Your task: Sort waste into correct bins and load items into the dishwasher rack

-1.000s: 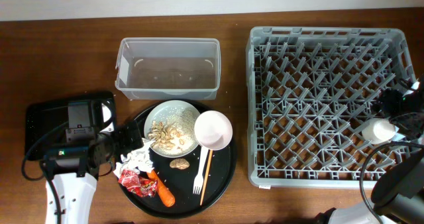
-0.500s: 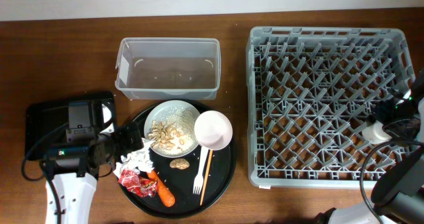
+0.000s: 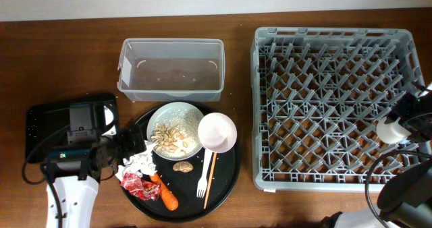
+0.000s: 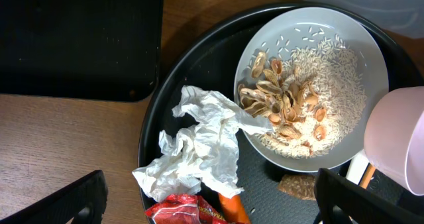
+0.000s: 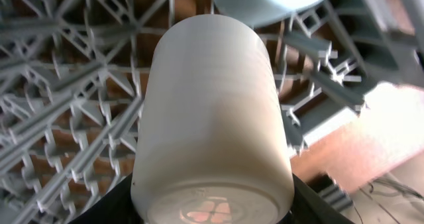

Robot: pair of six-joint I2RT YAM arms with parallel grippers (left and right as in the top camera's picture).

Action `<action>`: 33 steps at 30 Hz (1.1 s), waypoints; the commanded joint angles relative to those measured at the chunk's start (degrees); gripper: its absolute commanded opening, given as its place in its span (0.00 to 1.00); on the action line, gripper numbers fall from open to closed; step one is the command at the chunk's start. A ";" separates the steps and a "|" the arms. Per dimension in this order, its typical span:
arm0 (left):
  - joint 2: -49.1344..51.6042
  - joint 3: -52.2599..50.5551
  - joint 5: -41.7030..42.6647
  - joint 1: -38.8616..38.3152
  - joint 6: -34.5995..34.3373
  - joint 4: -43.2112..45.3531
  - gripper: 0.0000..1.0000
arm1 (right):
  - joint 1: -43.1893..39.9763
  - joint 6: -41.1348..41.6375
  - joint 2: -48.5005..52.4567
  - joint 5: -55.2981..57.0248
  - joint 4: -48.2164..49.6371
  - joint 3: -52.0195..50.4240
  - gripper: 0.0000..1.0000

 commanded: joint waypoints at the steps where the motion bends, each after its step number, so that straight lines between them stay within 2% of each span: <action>1: -0.13 1.16 -0.17 0.24 -0.72 0.00 0.99 | -0.24 -0.83 -1.73 1.11 -2.58 1.33 0.49; 12: -0.13 1.16 -0.17 0.24 -0.72 0.00 0.99 | -0.26 1.38 -1.73 7.63 -4.00 0.98 0.49; 22: -0.13 1.16 -0.15 0.24 -0.72 -0.02 0.99 | -0.26 2.45 -1.62 7.78 2.78 -8.46 0.50; 24: -0.13 1.16 -0.15 0.24 -0.72 -0.02 0.99 | -0.24 2.43 -1.62 7.76 2.86 -8.46 0.67; 26: -0.13 1.16 -0.15 0.24 -0.72 -0.02 0.99 | -0.24 2.43 -1.62 7.15 3.06 -8.46 0.91; 27: -0.13 1.16 -0.15 0.24 -0.72 -0.02 0.99 | -0.24 2.40 -1.62 5.99 3.43 -8.46 0.98; 33: -0.13 1.16 -0.17 0.24 -0.72 0.00 0.99 | 0.85 -5.88 -2.89 -7.04 2.56 -2.82 1.00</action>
